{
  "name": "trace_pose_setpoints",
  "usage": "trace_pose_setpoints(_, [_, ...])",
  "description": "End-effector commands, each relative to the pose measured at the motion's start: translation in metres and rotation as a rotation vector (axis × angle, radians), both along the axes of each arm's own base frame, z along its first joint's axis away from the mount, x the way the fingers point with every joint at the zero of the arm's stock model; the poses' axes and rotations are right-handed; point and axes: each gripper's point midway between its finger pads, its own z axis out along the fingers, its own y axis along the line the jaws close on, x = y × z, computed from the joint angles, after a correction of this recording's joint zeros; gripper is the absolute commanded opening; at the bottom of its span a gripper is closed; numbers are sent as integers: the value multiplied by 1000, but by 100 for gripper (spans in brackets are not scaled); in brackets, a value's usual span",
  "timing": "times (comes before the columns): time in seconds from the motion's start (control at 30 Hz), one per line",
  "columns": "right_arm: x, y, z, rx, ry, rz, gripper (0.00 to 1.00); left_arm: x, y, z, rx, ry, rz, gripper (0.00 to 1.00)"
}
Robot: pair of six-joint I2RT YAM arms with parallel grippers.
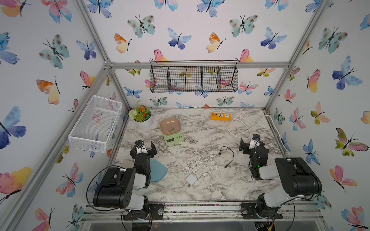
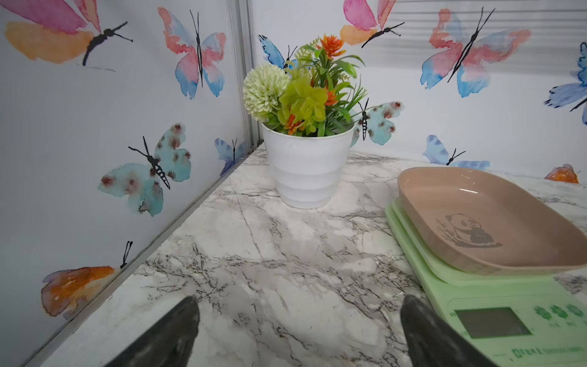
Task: Charge the electronic scale
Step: Pick up the charging cable from the center of the board.
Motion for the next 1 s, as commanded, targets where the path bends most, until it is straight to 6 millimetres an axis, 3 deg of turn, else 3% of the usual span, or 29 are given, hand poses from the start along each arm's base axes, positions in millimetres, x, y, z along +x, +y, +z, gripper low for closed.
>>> trace_pose_setpoints(0.0, [2, -3, 1, 8, -2, -18, 98, 4, -3, 8, 6, -27, -17, 98])
trace_pose_setpoints(0.77, [1, -3, 2, 10, -5, -17, 98, 4, -3, 8, 6, -29, -17, 98])
trace_pose_setpoints(0.97, [15, -9, 16, 13, 50, -65, 99, -8, -3, 29, 21, -84, -4, 98])
